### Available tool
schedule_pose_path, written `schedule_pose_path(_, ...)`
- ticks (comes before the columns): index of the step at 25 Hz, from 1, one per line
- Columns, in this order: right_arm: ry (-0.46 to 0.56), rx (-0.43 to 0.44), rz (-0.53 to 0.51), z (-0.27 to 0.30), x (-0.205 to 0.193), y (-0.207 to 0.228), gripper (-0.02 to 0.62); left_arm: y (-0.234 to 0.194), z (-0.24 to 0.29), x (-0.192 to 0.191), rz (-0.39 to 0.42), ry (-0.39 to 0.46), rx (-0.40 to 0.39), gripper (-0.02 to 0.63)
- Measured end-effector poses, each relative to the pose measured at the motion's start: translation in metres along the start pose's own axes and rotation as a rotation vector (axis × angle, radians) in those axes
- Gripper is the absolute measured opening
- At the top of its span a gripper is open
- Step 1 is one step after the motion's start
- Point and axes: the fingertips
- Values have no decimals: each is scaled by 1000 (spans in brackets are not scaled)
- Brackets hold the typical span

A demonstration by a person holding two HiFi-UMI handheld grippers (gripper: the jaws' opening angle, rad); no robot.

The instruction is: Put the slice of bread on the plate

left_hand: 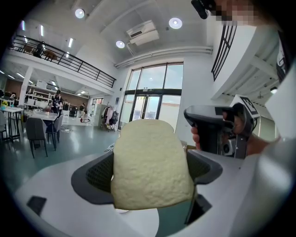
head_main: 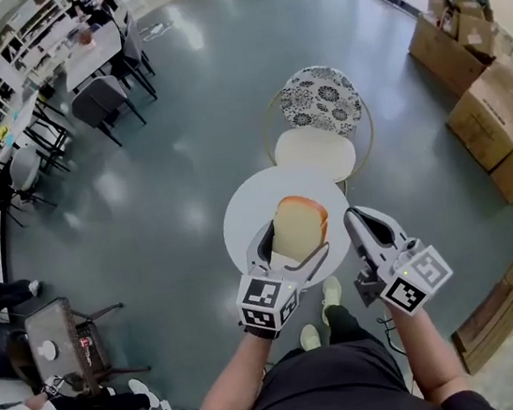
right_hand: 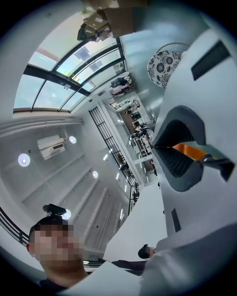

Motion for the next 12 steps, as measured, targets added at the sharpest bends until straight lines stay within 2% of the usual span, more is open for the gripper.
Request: schedule_pose_path(12, -79, 87, 52, 73, -14, 97, 6, -54, 97, -27, -36, -80, 95, 495)
Point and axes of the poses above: the fingertips, and each gripper's own axes: z forward along the fingers, y to its right, x out of its top, and after that the axes turned 6 degrees about -z, right-handed
